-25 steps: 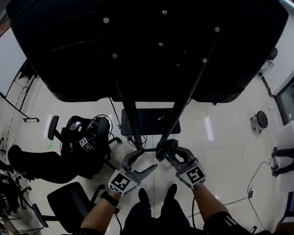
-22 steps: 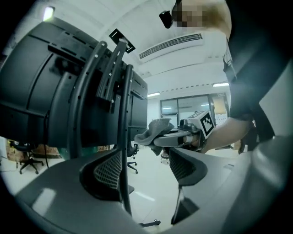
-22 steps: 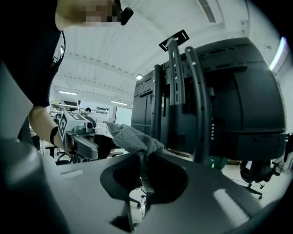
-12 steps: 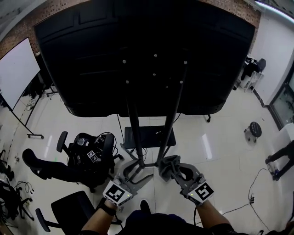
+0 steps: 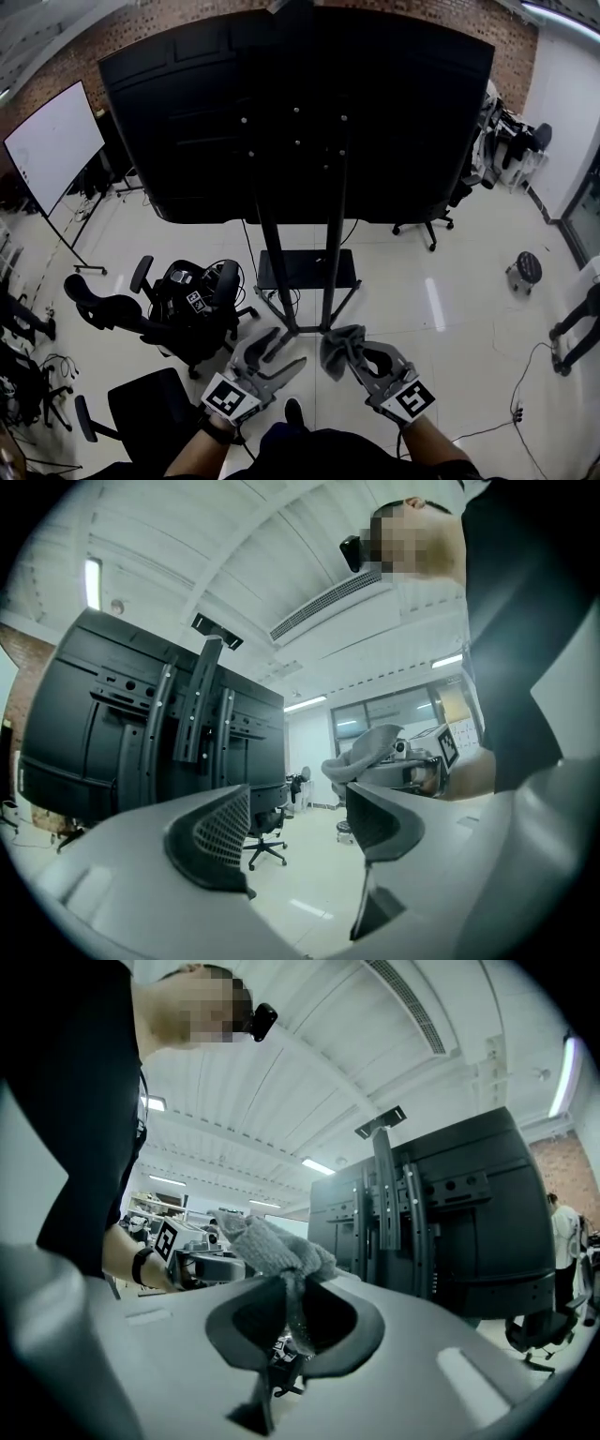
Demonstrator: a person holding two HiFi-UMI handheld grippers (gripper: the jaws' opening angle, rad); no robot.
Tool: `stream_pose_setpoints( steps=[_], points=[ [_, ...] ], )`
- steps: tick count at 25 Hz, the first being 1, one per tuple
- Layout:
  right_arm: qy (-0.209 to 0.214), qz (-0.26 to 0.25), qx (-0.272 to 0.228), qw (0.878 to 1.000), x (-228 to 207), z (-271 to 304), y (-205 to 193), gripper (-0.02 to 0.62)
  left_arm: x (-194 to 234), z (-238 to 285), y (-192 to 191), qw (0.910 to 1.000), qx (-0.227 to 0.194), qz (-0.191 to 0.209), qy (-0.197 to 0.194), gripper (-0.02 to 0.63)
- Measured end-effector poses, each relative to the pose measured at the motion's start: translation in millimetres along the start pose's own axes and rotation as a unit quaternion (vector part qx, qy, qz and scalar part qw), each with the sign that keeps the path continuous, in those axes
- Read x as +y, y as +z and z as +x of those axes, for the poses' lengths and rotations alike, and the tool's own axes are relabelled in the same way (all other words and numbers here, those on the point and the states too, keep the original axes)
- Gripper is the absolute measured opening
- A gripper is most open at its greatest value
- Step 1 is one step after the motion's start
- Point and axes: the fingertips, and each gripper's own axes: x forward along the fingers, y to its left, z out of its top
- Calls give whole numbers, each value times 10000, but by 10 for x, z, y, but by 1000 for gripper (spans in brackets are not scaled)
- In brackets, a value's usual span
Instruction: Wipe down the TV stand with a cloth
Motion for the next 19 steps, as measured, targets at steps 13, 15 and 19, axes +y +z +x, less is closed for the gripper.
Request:
stream_pose_setpoints(
  steps=[13,15,19],
  points=[
    [164,451,-25,9988,300,-489,-12,31,-593,-292,183,9999,-35,-50,144,339],
    [152,487,-36,9987,352,-479,18,31,-612,-344,226,9999,-71,-27,107,339],
    [160,454,-94,9988,502,-446,108,31,-652,-470,306,9999,-106,18,9,339]
  ],
)
